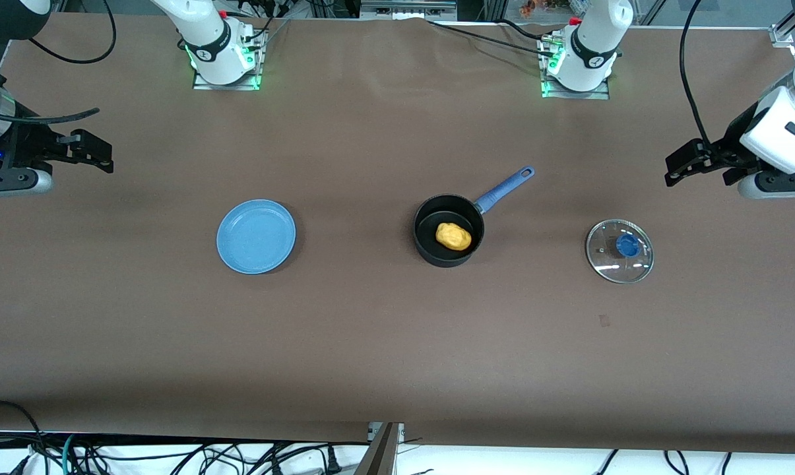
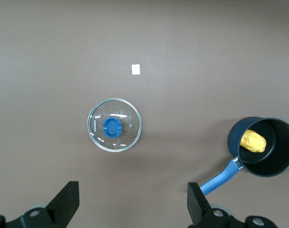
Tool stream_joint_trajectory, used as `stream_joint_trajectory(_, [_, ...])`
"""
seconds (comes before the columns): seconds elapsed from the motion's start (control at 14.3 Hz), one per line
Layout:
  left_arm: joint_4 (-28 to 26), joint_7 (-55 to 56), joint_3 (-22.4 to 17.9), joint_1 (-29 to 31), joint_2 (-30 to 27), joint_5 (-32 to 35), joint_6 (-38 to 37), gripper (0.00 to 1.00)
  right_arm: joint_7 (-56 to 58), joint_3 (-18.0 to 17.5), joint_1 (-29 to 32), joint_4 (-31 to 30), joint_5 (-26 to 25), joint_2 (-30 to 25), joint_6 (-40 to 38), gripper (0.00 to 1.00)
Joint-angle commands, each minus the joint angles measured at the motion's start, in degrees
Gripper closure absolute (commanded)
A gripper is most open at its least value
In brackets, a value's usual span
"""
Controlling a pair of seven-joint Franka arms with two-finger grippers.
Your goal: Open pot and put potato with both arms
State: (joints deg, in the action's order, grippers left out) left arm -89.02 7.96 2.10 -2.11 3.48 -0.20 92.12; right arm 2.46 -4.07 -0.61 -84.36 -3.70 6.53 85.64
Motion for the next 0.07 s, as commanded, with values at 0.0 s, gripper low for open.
stream_joint_trajectory(0.0, [1.65, -0.83, -0.61, 2.8, 1.26, -0.94, 0.34, 0.0, 0.44, -0.41, 0.52, -0.9, 0.09, -0.73, 0.41, 0.0])
